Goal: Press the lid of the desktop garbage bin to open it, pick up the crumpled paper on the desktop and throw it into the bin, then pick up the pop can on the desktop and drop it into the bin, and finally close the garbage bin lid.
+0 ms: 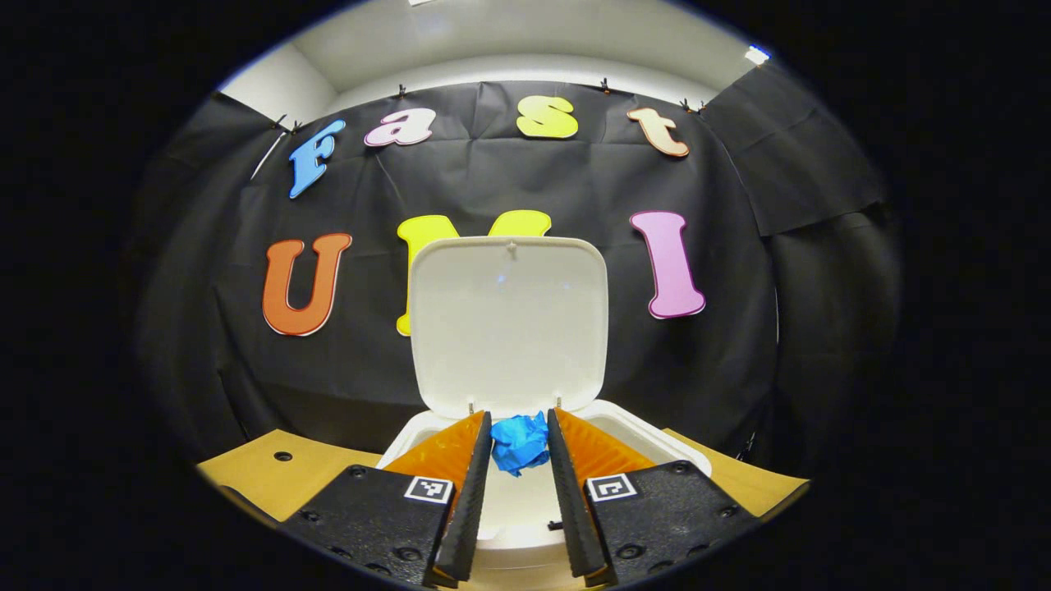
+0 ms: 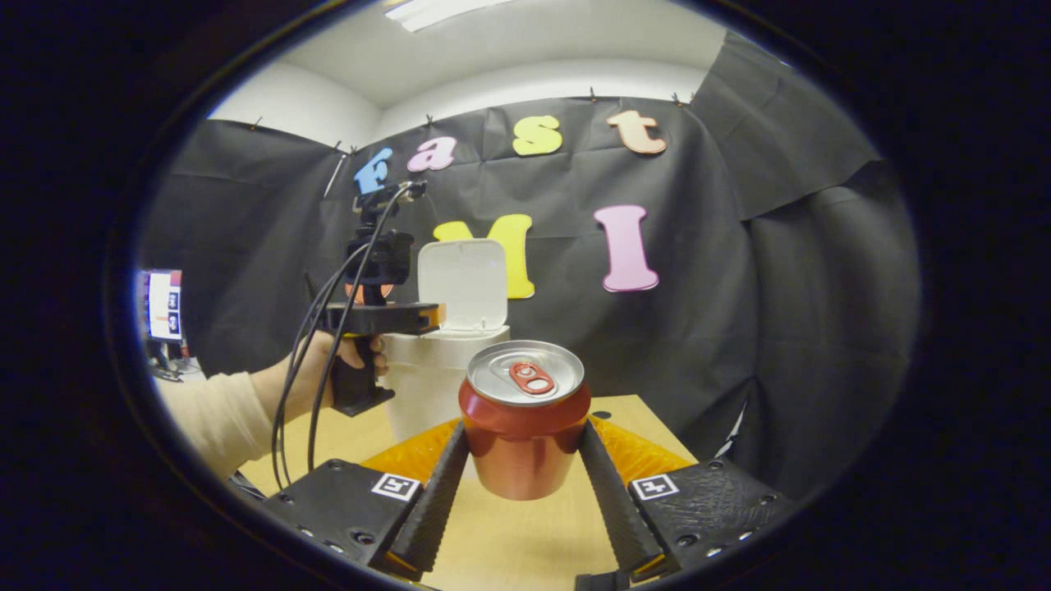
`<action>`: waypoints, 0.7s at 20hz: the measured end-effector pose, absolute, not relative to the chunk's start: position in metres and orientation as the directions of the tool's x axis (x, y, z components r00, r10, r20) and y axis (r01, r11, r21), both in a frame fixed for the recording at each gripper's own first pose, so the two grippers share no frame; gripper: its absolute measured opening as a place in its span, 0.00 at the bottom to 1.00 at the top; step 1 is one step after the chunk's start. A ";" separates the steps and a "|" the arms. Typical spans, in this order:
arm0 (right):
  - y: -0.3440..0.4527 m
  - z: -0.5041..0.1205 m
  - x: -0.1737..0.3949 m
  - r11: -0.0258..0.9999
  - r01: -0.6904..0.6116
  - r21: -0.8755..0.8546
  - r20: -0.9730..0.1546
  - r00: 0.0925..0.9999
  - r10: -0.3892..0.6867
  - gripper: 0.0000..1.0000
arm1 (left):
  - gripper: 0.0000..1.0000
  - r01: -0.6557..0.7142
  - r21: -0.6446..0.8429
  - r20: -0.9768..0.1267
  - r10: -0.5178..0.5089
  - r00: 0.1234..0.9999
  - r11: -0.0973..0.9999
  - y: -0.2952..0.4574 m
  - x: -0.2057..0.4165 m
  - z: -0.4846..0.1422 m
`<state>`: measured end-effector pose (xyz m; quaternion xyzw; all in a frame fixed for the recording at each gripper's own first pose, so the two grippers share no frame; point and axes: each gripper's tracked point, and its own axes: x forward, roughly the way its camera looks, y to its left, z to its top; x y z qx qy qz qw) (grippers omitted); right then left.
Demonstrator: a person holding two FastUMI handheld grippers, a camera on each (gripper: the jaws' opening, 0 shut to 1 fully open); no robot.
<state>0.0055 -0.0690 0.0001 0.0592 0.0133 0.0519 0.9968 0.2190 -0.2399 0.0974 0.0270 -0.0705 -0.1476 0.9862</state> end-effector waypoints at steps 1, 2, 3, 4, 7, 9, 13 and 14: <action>-0.073 0.001 0.005 0.987 -0.094 0.131 -0.014 0.995 0.097 0.78 | 0.45 0.289 0.070 0.125 -0.296 0.947 0.955 -0.243 0.219 0.094; -0.075 0.003 0.005 0.986 -0.090 0.141 -0.009 0.996 0.092 0.78 | 0.45 0.295 0.066 0.123 -0.301 0.946 0.953 -0.248 0.219 0.092; -0.078 0.002 0.006 0.985 -0.088 0.150 -0.008 0.996 0.090 0.78 | 0.45 0.288 0.071 0.116 -0.295 0.949 0.955 -0.250 0.220 0.090; -0.080 0.001 0.007 0.983 -0.087 0.159 -0.008 0.996 0.089 0.78 | 0.45 0.282 0.076 0.118 -0.289 0.950 0.957 -0.249 0.220 0.090; -0.088 -0.006 0.013 0.983 -0.067 0.173 -0.028 0.997 0.073 0.78 | 0.45 0.283 0.054 0.135 -0.288 0.948 0.958 -0.251 0.220 0.091; -0.089 -0.010 0.015 0.982 -0.060 0.177 -0.040 0.997 0.068 0.78 | 0.44 0.279 0.048 0.131 -0.283 0.950 0.959 -0.251 0.220 0.090; -0.089 -0.011 0.017 0.982 -0.062 0.179 -0.045 0.996 0.071 0.78 | 0.47 0.259 0.047 0.158 -0.263 0.952 0.965 -0.246 0.219 0.093; -0.088 -0.012 0.017 0.982 -0.063 0.175 -0.043 0.996 0.072 0.78 | 0.48 0.248 0.048 0.167 -0.253 0.953 0.967 -0.244 0.219 0.094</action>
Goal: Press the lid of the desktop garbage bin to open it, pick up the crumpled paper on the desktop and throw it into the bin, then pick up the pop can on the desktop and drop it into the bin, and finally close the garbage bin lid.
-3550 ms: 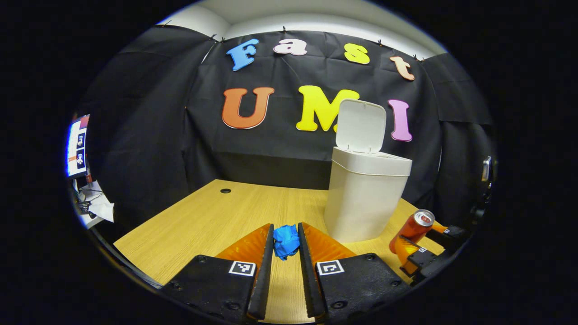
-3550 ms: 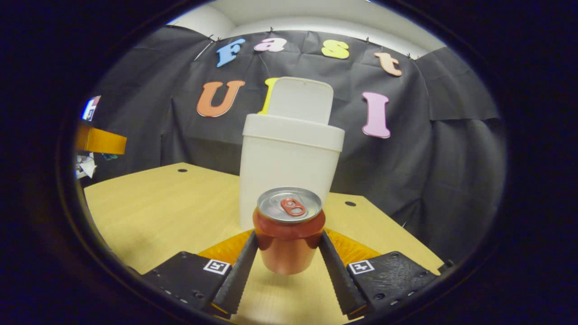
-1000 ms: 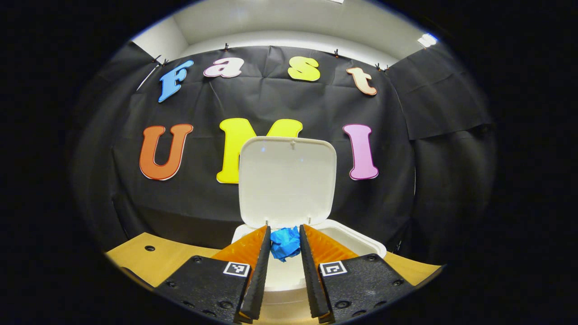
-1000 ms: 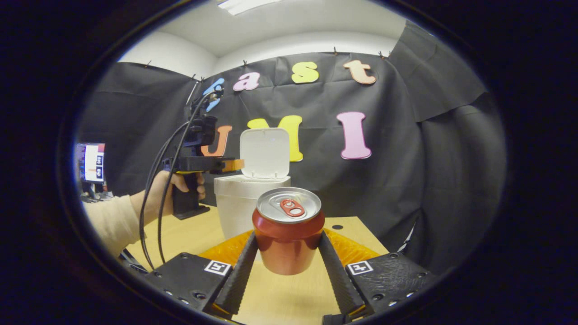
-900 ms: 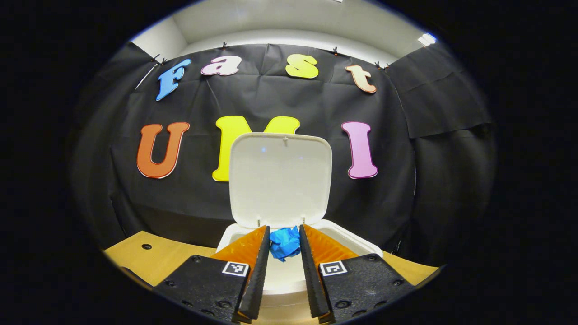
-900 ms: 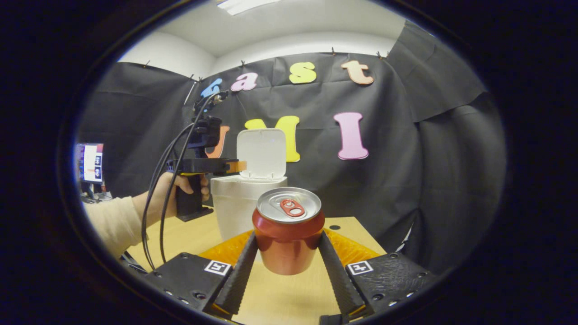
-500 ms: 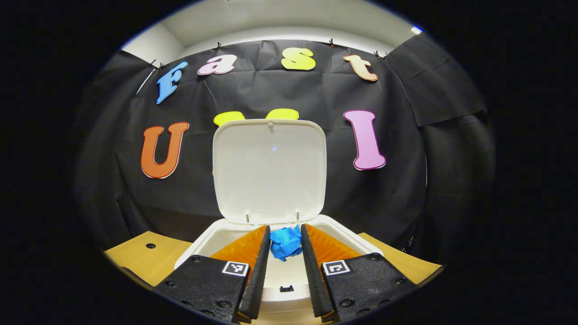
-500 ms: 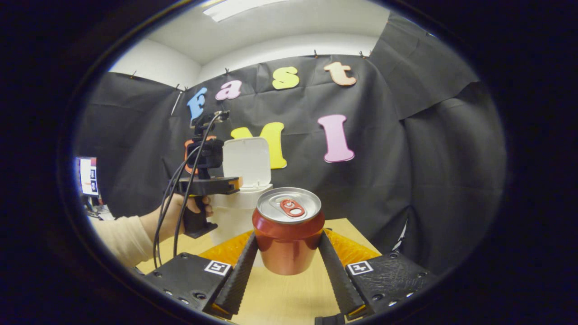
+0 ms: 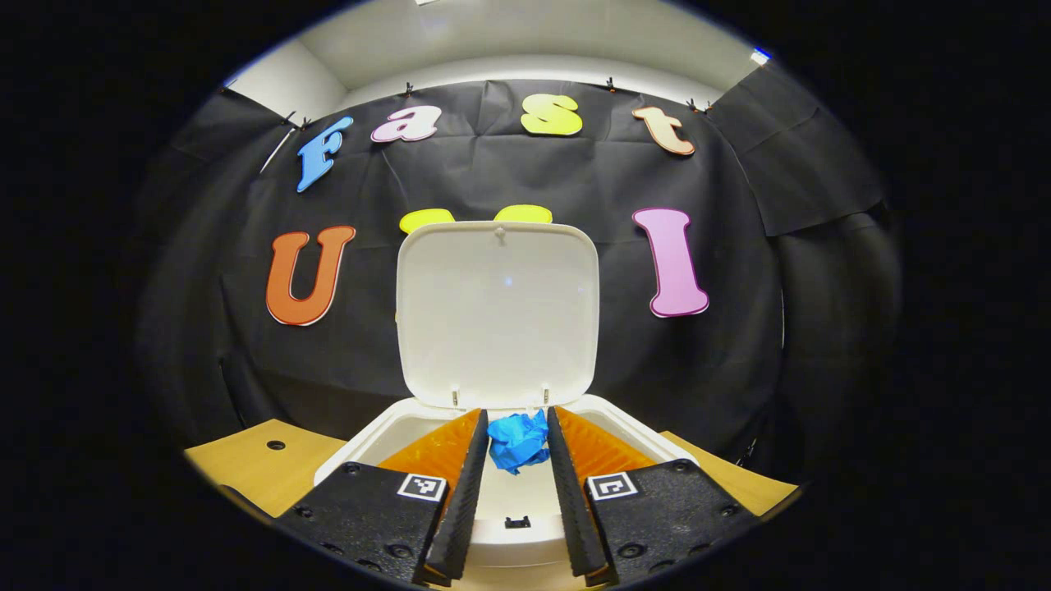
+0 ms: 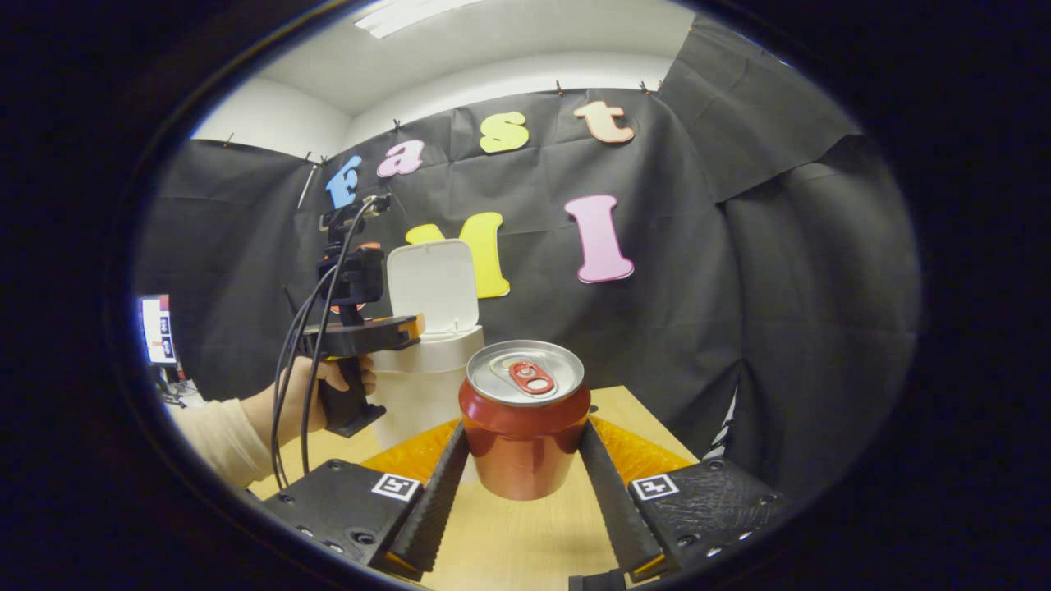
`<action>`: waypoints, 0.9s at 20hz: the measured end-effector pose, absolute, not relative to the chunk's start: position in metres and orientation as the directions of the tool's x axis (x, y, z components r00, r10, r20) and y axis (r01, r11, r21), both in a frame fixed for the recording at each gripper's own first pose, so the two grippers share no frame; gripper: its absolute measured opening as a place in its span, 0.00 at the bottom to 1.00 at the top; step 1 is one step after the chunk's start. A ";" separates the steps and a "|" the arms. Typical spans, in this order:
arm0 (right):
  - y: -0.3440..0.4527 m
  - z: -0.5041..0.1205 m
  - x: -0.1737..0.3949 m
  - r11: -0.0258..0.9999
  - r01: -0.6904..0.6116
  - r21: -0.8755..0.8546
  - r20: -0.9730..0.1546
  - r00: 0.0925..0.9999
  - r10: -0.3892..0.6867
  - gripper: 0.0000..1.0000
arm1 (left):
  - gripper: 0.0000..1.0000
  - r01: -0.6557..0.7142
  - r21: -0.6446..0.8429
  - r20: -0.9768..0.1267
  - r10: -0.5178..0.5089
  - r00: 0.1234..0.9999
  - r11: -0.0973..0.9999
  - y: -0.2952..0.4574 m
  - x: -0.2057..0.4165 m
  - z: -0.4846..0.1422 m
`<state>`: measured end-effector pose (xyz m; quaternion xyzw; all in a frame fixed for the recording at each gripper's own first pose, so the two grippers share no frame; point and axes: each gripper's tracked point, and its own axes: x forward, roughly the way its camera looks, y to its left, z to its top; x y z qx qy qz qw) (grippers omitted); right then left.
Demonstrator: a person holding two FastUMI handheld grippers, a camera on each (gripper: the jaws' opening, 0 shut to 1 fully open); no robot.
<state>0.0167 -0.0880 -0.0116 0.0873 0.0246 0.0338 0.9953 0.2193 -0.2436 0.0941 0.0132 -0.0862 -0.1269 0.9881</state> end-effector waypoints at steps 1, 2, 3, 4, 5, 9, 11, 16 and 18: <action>-0.088 -0.011 0.016 0.983 -0.063 0.174 -0.041 0.997 0.071 0.78 | 0.52 0.249 0.045 0.166 -0.253 0.953 0.967 -0.242 0.220 0.094; -0.089 -0.012 0.017 0.983 -0.061 0.174 -0.041 0.997 0.069 0.78 | 0.57 0.247 0.048 0.166 -0.252 0.954 0.968 -0.241 0.219 0.093; -0.089 -0.012 0.018 0.982 -0.060 0.177 -0.043 0.997 0.069 0.78 | 0.57 0.236 0.047 0.167 -0.241 0.956 0.971 -0.236 0.219 0.093; -0.088 -0.013 0.017 0.982 -0.062 0.176 -0.044 0.997 0.071 0.78 | 0.66 0.235 0.045 0.164 -0.239 0.957 0.971 -0.234 0.221 0.093; -0.087 -0.014 0.019 0.983 -0.059 0.175 -0.047 0.997 0.068 0.78 | 0.71 0.239 0.047 0.160 -0.243 0.957 0.970 -0.234 0.221 0.093; -0.089 -0.020 0.025 0.984 -0.047 0.174 -0.064 0.996 0.059 0.78 | 0.93 0.253 0.050 0.148 -0.257 0.955 0.966 -0.229 0.217 0.088; -0.089 -0.024 0.029 0.984 -0.040 0.174 -0.070 0.996 0.052 0.79 | 0.99 0.249 0.070 0.195 -0.258 0.946 0.966 -0.223 0.204 0.102; -0.085 -0.037 0.037 0.985 -0.019 0.171 -0.103 0.994 0.037 0.79 | 0.99 0.260 0.057 0.267 -0.265 0.926 0.964 -0.207 0.166 0.119; -0.079 -0.035 0.036 0.987 -0.022 0.161 -0.098 0.994 0.038 0.79 | 0.99 0.248 0.065 0.289 -0.257 0.922 0.966 -0.194 0.147 0.123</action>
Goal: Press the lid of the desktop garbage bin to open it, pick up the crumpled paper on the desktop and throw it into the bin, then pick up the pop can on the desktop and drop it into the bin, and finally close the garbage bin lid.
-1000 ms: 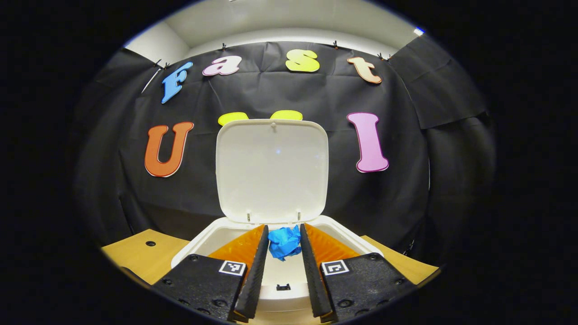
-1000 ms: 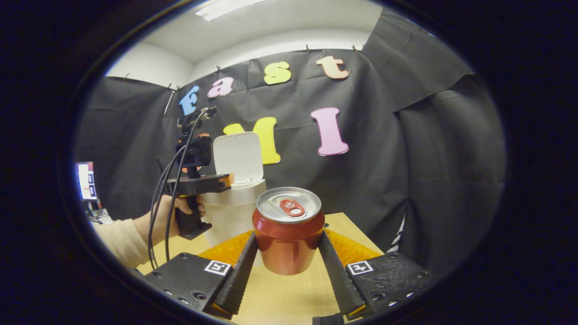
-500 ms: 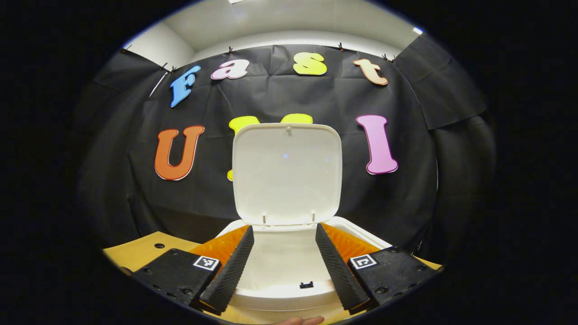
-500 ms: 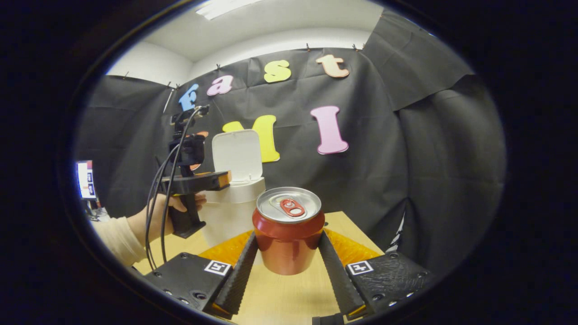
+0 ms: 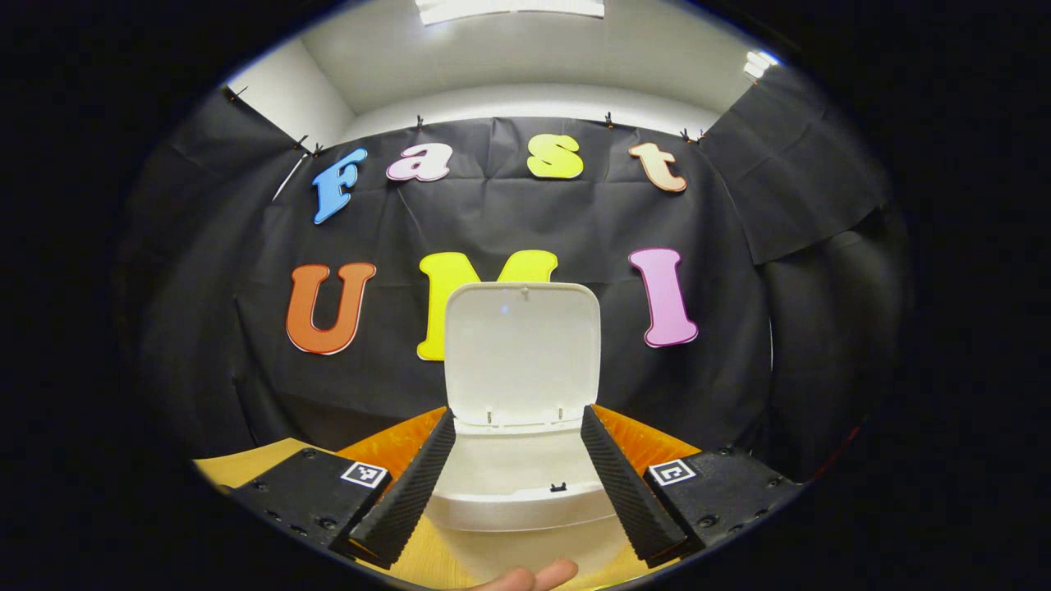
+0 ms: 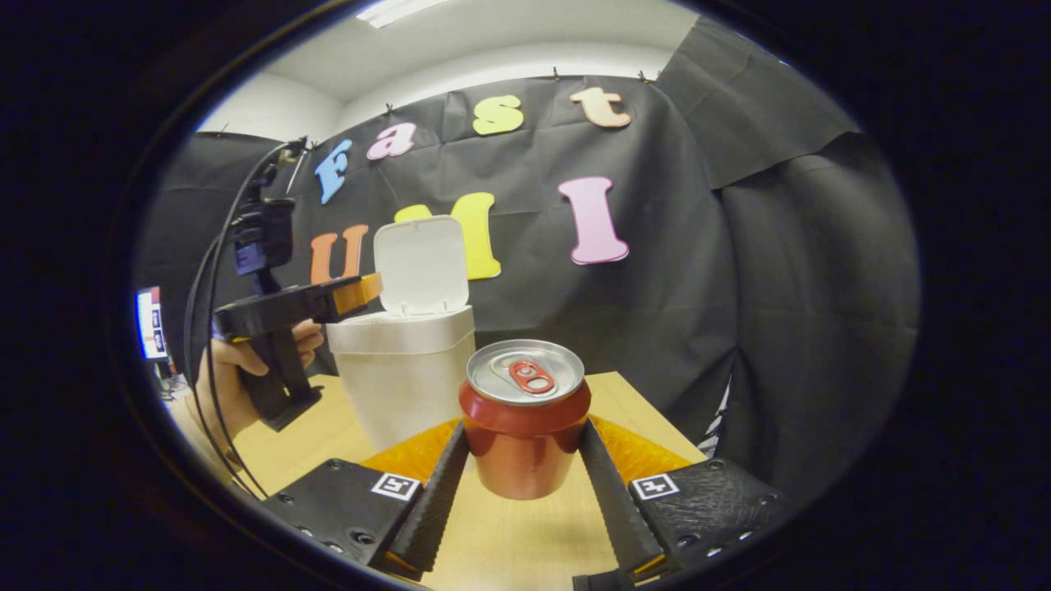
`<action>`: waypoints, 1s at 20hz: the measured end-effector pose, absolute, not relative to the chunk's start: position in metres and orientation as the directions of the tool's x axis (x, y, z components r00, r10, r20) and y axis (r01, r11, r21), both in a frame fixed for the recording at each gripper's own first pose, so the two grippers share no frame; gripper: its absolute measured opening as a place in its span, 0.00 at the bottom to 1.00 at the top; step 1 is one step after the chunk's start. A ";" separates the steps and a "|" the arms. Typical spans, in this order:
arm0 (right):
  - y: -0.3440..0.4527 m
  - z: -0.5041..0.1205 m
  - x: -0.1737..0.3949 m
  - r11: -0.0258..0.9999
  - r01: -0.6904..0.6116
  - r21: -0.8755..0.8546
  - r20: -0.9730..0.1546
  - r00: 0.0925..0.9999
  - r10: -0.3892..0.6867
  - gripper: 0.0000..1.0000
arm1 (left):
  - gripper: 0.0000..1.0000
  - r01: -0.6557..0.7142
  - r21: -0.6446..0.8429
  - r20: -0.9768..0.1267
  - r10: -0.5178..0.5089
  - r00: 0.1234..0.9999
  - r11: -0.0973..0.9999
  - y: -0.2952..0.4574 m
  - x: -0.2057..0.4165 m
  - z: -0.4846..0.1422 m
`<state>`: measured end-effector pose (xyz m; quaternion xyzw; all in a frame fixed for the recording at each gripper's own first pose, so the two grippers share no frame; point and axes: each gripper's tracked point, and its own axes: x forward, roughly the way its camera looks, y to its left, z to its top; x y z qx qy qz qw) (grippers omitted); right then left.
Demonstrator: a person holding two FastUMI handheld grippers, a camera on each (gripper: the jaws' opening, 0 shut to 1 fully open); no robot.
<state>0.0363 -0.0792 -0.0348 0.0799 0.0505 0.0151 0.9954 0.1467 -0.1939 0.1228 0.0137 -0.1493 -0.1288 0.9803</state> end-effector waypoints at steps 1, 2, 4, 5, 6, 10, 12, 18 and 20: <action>-0.077 -0.032 0.035 0.988 -0.023 0.154 -0.093 0.995 0.038 0.78 | 0.99 0.227 0.072 0.304 -0.238 0.922 0.971 -0.182 0.137 0.125; -0.075 -0.032 0.036 0.988 -0.023 0.149 -0.091 0.995 0.037 0.78 | 0.99 0.206 0.078 0.311 -0.220 0.925 0.975 -0.171 0.129 0.126; -0.070 -0.033 0.035 0.989 -0.028 0.142 -0.090 0.995 0.041 0.79 | 0.99 0.191 0.067 0.313 -0.202 0.928 0.979 -0.154 0.115 0.121; -0.069 -0.033 0.035 0.990 -0.026 0.141 -0.089 0.995 0.039 0.78 | 0.99 0.188 0.049 0.316 -0.194 0.928 0.981 -0.143 0.107 0.118; -0.069 -0.032 0.035 0.989 -0.022 0.143 -0.091 0.995 0.036 0.78 | 0.99 0.188 0.032 0.317 -0.189 0.929 0.982 -0.133 0.100 0.116; -0.059 -0.024 0.036 0.982 -0.043 0.183 -0.092 0.994 0.060 0.79 | 0.99 0.184 -0.008 0.345 -0.170 0.923 0.983 -0.106 0.064 0.110; -0.057 -0.017 0.038 0.988 -0.034 0.153 -0.095 0.994 0.049 0.78 | 0.98 0.178 0.006 0.346 -0.169 0.923 0.984 -0.099 0.057 0.102; -0.038 0.030 0.052 0.995 -0.076 0.059 -0.047 0.996 0.078 0.79 | 0.98 0.138 0.032 0.283 -0.141 0.949 0.990 -0.089 0.042 0.075; -0.027 0.043 0.059 0.995 -0.099 0.033 -0.063 0.993 0.101 0.78 | 0.98 0.152 0.013 0.275 -0.150 0.950 0.988 -0.087 0.040 0.073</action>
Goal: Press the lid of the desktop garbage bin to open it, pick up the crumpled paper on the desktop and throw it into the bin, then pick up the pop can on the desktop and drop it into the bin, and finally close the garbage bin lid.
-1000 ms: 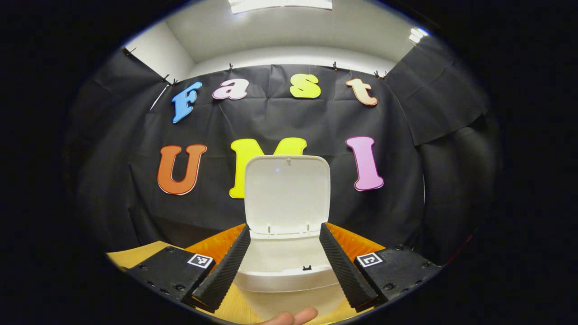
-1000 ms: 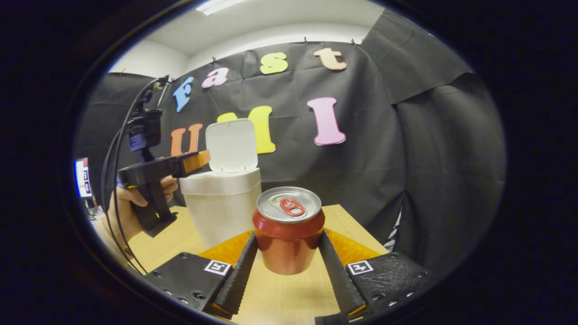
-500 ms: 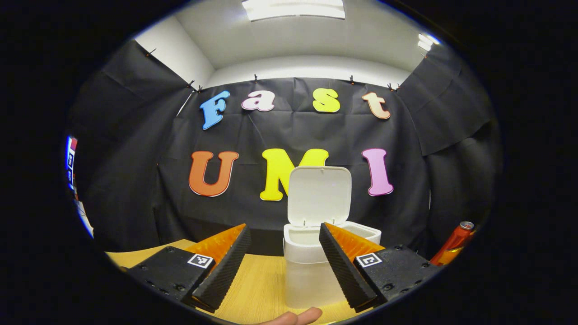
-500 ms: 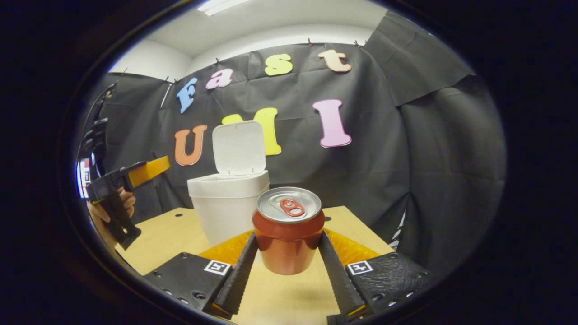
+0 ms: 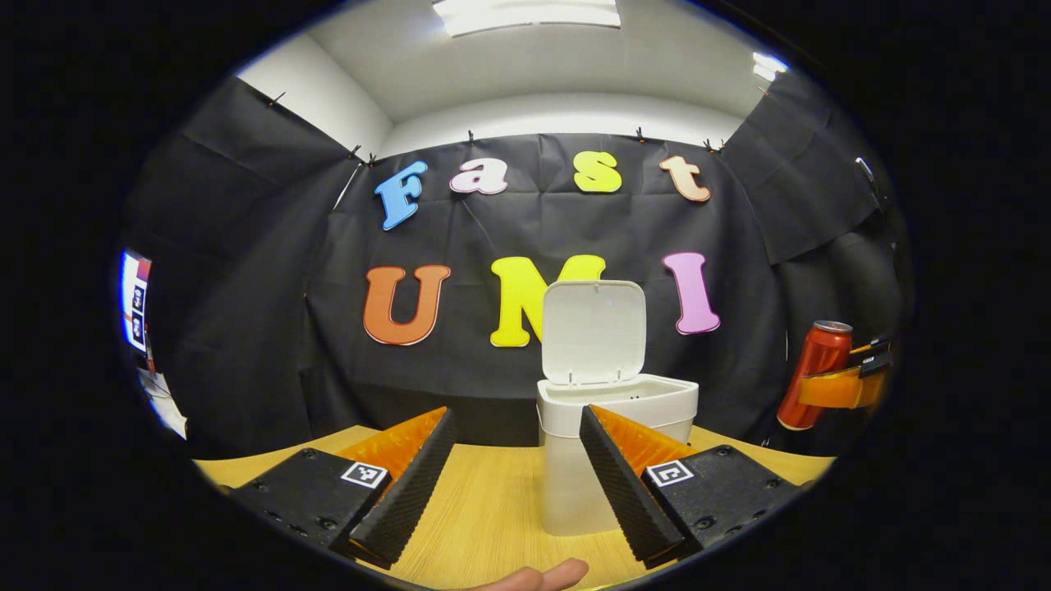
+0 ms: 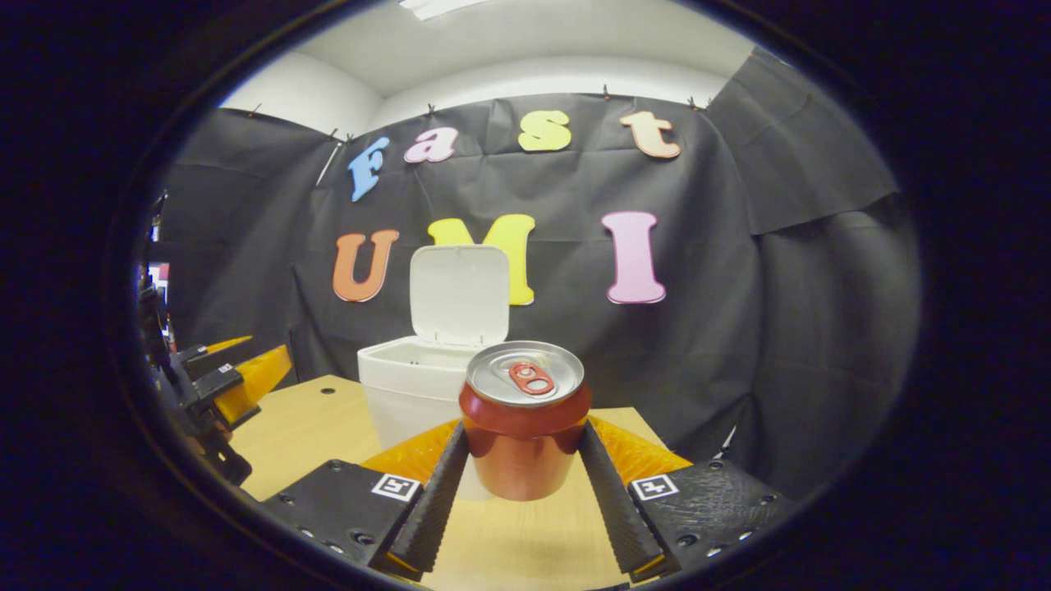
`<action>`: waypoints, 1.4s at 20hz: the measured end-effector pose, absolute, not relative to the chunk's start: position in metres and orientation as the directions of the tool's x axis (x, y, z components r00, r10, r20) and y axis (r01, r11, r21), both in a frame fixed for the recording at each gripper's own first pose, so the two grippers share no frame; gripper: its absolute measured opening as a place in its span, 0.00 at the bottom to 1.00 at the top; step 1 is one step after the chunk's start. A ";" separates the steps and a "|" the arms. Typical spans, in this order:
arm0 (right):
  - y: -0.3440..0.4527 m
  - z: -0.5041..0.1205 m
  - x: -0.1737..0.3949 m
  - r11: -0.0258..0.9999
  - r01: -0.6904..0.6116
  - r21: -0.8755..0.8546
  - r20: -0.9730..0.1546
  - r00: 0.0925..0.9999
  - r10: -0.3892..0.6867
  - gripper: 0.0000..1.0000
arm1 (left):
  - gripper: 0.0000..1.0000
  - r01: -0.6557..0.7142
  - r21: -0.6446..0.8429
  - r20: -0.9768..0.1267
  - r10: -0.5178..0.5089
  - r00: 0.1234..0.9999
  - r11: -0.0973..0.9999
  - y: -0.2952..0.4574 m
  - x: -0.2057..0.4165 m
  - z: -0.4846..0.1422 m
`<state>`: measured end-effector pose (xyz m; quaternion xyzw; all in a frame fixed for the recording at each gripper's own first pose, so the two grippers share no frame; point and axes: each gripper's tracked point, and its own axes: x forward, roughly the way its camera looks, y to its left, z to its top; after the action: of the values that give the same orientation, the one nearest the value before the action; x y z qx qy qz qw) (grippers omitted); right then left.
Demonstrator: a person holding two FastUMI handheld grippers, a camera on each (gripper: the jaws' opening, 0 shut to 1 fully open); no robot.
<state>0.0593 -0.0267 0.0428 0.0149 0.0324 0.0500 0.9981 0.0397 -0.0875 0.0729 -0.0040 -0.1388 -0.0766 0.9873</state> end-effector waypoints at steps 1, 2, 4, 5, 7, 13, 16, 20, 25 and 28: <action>-0.020 0.051 0.062 0.994 -0.110 0.016 -0.069 0.991 0.111 0.78 | 0.98 0.161 0.002 0.266 -0.156 0.951 0.987 -0.086 0.038 0.072; -0.013 0.061 0.066 0.992 -0.123 -0.005 -0.066 0.990 0.122 0.78 | 0.98 0.163 -0.004 0.259 -0.156 0.953 0.987 -0.081 0.037 0.070; -0.001 0.081 0.074 0.991 -0.130 -0.038 -0.054 0.990 0.128 0.78 | 0.98 0.148 -0.007 0.252 -0.142 0.957 0.989 -0.069 0.033 0.069; 0.006 0.091 0.079 0.990 -0.132 -0.045 -0.055 0.990 0.130 0.78 | 0.98 0.141 -0.009 0.247 -0.135 0.960 0.990 -0.064 0.031 0.068; 0.022 0.106 0.085 0.988 -0.152 -0.040 -0.072 0.986 0.149 0.79 | 0.98 0.127 -0.014 0.249 -0.119 0.961 0.992 -0.054 0.026 0.067; 0.075 0.143 0.122 0.973 -0.224 0.058 -0.161 0.960 0.231 0.78 | 0.98 0.134 -0.057 0.251 -0.116 0.961 0.989 -0.031 0.016 0.063; 0.083 0.152 0.166 0.979 -0.201 0.037 -0.190 0.960 0.205 0.80 | 0.98 0.143 -0.053 0.250 -0.125 0.960 0.988 -0.031 0.012 0.060; 0.093 0.135 0.222 0.984 -0.175 0.033 -0.257 0.950 0.178 0.79 | 0.98 0.153 -0.052 0.222 -0.138 0.965 0.987 -0.033 0.014 0.048; 0.092 0.109 0.268 0.989 -0.140 0.053 -0.316 0.937 0.149 0.80 | 0.98 0.172 -0.058 0.178 -0.159 0.971 0.983 -0.030 0.018 0.032; 0.085 0.109 0.279 0.990 -0.114 0.077 -0.319 0.938 0.133 0.79 | 0.98 0.144 -0.066 0.174 -0.131 0.976 0.987 -0.019 0.020 0.034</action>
<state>0.2788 0.0855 0.1089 0.0287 0.1638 0.0628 0.9841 0.0200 -0.0189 0.0338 -0.0394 -0.0851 -0.0692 0.9932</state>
